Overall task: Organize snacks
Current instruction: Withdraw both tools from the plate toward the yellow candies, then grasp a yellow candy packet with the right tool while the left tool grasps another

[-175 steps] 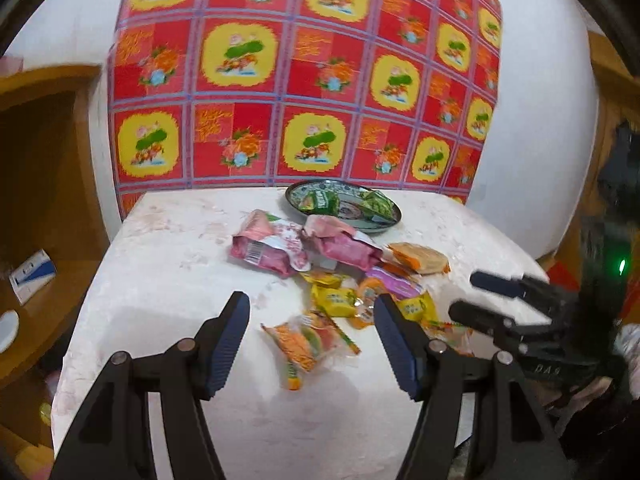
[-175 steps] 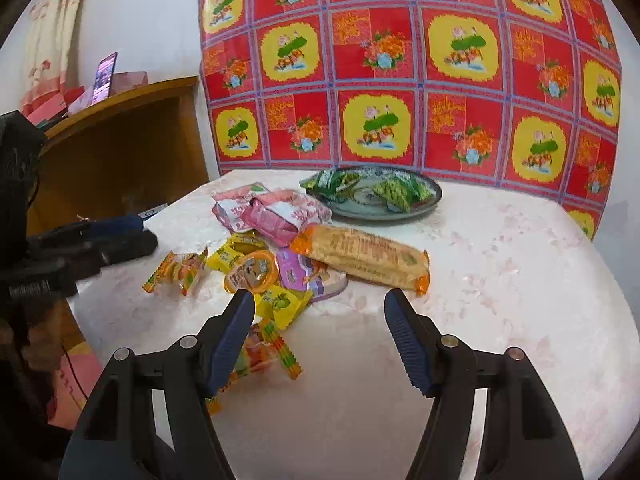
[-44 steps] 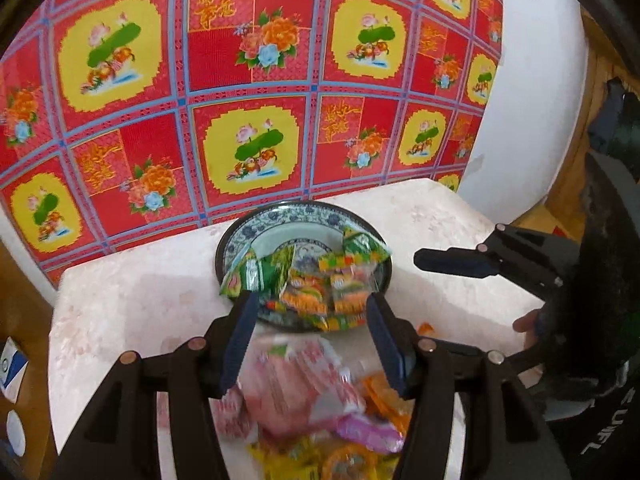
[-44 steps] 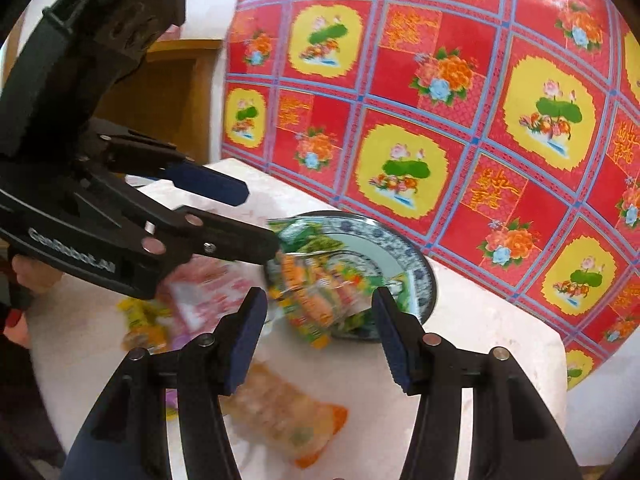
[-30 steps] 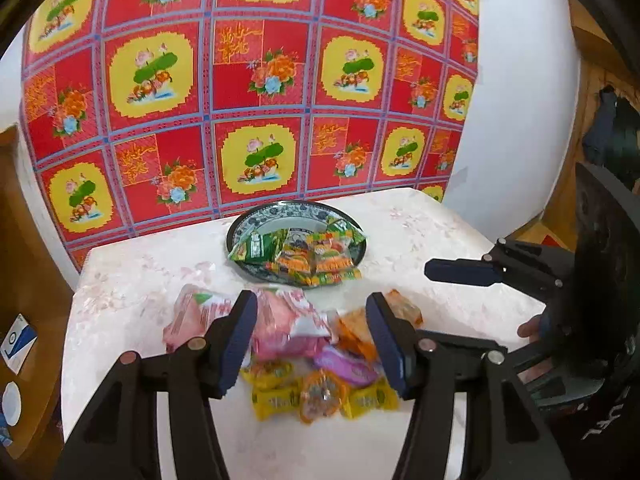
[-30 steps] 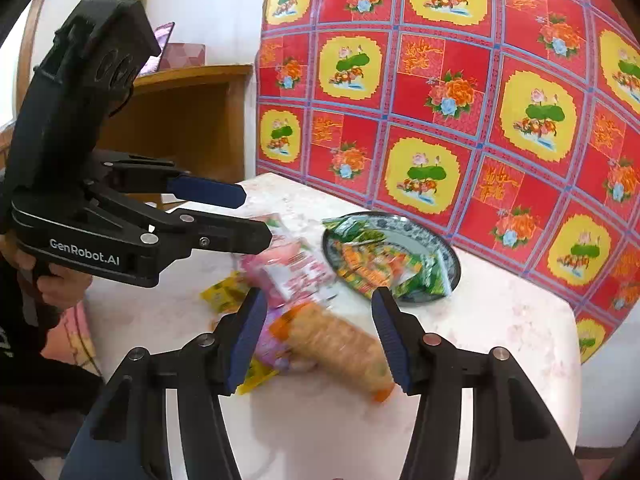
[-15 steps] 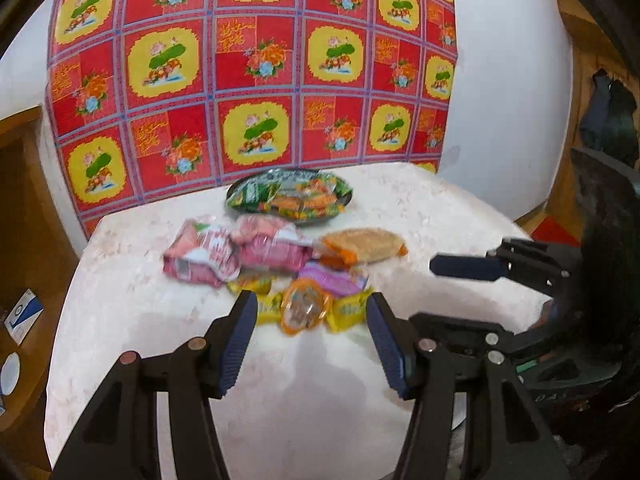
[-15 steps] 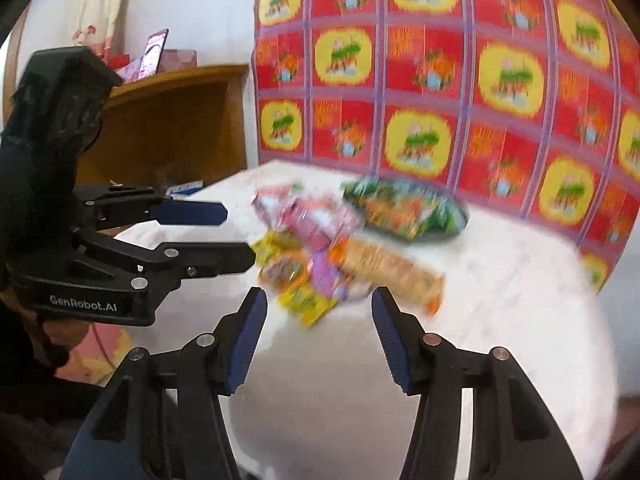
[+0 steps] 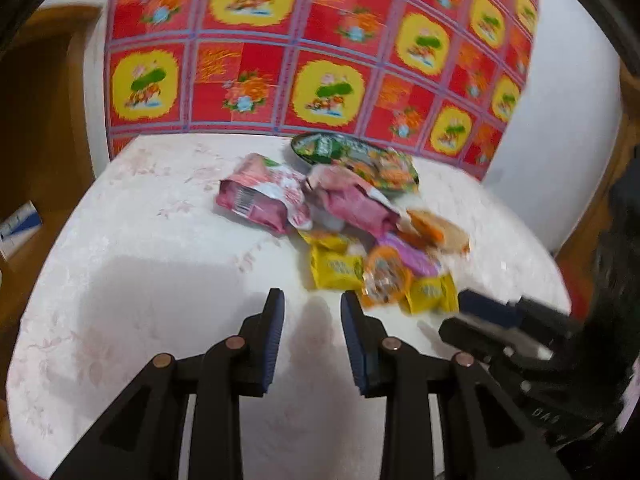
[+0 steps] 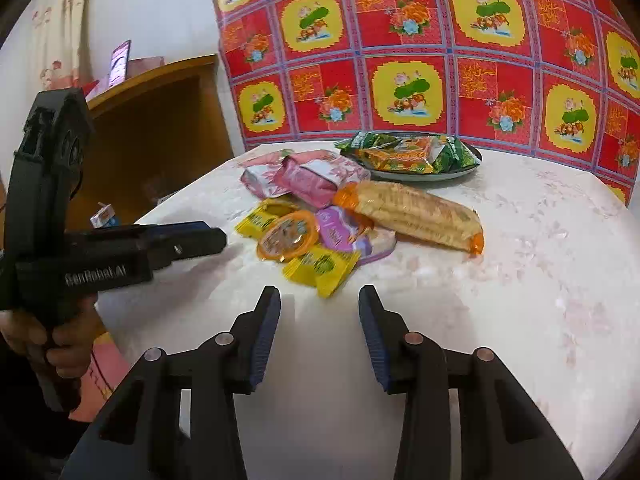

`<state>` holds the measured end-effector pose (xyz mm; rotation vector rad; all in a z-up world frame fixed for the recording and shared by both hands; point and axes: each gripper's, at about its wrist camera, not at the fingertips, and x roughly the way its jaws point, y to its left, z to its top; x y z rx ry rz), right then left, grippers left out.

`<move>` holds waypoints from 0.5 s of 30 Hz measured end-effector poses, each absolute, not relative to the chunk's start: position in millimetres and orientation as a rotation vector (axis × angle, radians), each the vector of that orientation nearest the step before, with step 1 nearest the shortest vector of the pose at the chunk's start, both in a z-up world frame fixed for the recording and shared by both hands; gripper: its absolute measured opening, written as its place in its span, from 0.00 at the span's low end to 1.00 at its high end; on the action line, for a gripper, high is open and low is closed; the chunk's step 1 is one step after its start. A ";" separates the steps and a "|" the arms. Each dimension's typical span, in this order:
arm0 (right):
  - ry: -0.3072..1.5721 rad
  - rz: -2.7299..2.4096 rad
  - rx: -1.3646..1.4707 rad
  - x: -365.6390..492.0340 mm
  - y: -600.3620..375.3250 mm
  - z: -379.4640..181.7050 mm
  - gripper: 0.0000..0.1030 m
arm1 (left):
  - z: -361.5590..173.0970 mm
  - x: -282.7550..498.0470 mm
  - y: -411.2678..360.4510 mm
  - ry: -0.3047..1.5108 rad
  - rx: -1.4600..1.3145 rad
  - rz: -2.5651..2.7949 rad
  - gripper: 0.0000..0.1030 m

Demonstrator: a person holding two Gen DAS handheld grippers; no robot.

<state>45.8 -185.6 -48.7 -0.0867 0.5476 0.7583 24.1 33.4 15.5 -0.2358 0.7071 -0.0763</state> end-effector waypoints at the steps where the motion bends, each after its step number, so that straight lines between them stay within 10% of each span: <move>1: 0.549 0.758 -0.082 48.5 -185.4 -48.0 0.40 | 15.8 26.1 35.9 0.706 -0.248 -0.082 0.30; 15: 0.575 0.810 -0.022 65.6 -181.7 -47.7 0.29 | 10.4 62.9 49.3 0.791 -0.386 -0.113 0.29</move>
